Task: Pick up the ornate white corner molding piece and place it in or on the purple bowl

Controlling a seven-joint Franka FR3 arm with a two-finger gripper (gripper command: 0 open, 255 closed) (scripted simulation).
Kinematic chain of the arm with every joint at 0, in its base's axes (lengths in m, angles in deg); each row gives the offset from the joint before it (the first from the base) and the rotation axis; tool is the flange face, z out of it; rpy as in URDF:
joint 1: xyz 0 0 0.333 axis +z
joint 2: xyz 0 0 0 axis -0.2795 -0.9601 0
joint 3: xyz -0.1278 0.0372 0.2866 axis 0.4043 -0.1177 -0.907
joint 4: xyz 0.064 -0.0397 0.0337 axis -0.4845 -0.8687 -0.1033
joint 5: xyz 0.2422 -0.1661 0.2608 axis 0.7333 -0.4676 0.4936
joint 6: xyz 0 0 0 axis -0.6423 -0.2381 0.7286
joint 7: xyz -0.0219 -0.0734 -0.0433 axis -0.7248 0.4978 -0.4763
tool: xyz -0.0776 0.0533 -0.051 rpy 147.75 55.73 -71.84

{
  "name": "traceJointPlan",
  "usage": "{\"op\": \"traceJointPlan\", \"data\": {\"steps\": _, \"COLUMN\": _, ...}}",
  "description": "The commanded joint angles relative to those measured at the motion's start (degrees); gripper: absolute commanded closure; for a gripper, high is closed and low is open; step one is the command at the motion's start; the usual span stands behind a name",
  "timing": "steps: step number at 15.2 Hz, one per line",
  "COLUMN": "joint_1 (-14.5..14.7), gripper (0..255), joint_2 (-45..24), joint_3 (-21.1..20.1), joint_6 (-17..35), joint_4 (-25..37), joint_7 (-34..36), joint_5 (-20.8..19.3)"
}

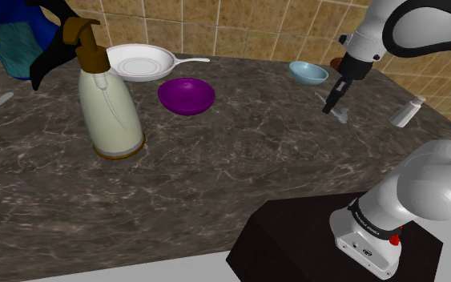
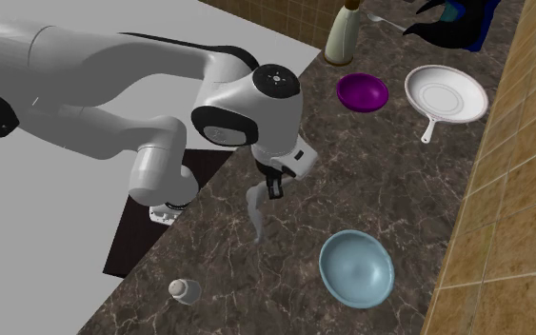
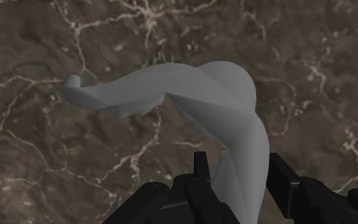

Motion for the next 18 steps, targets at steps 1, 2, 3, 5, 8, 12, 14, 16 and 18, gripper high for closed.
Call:
{"op": "traceJointPlan", "data": {"steps": 1, "joint_1": 0.1, "gripper": 255, "joint_2": 0.1, "joint_3": -0.2, "joint_6": -1.4, "joint_4": 1.3, "joint_7": 0.0, "joint_5": 0.2}}
{"op": "traceJointPlan", "data": {"steps": 2, "joint_1": 0.1, "gripper": 255, "joint_2": 0.2, "joint_3": -0.3, "joint_6": -2.2, "joint_4": 2.0, "joint_7": 0.0, "joint_5": 0.3}}
{"op": "traceJointPlan", "data": {"steps": 3, "joint_1": 0.2, "gripper": 255, "joint_2": 0.2, "joint_3": -0.3, "joint_6": -3.0, "joint_4": 2.8, "joint_7": 0.0, "joint_5": 0.3}}
{"op": "traceJointPlan", "data": {"steps": 5, "joint_1": 0.2, "gripper": 255, "joint_2": 0.2, "joint_3": -0.5, "joint_6": -4.5, "joint_4": 4.3, "joint_7": -0.1, "joint_5": 0.5}}
{"op": "traceJointPlan", "data": {"steps": 8, "joint_1": 0.3, "gripper": 255, "joint_2": 0.1, "joint_3": -0.7, "joint_6": -6.8, "joint_4": 6.7, "joint_7": -0.1, "joint_5": 0.7}}
{"op": "traceJointPlan", "data": {"steps": 12, "joint_1": 0.4, "gripper": 255, "joint_2": -0.3, "joint_3": -0.9, "joint_6": -9.7, "joint_4": 10.0, "joint_7": -0.2, "joint_5": 0.9}}
{"op": "traceJointPlan", "data": {"steps": 14, "joint_1": 0.5, "gripper": 255, "joint_2": -0.5, "joint_3": -1.1, "joint_6": -11.1, "joint_4": 11.7, "joint_7": -0.3, "joint_5": 1.1}}
{"op": "traceJointPlan", "data": {"steps": 16, "joint_1": 0.5, "gripper": 255, "joint_2": -0.7, "joint_3": -1.1, "joint_6": -11.9, "joint_4": 12.5, "joint_7": -0.3, "joint_5": 1.1}}
{"op": "traceJointPlan", "data": {"steps": 18, "joint_1": 1.7, "gripper": 255, "joint_2": -3.1, "joint_3": -3.2, "joint_6": -10.9, "joint_4": 13.8, "joint_7": 2.1, "joint_5": 2.8}}
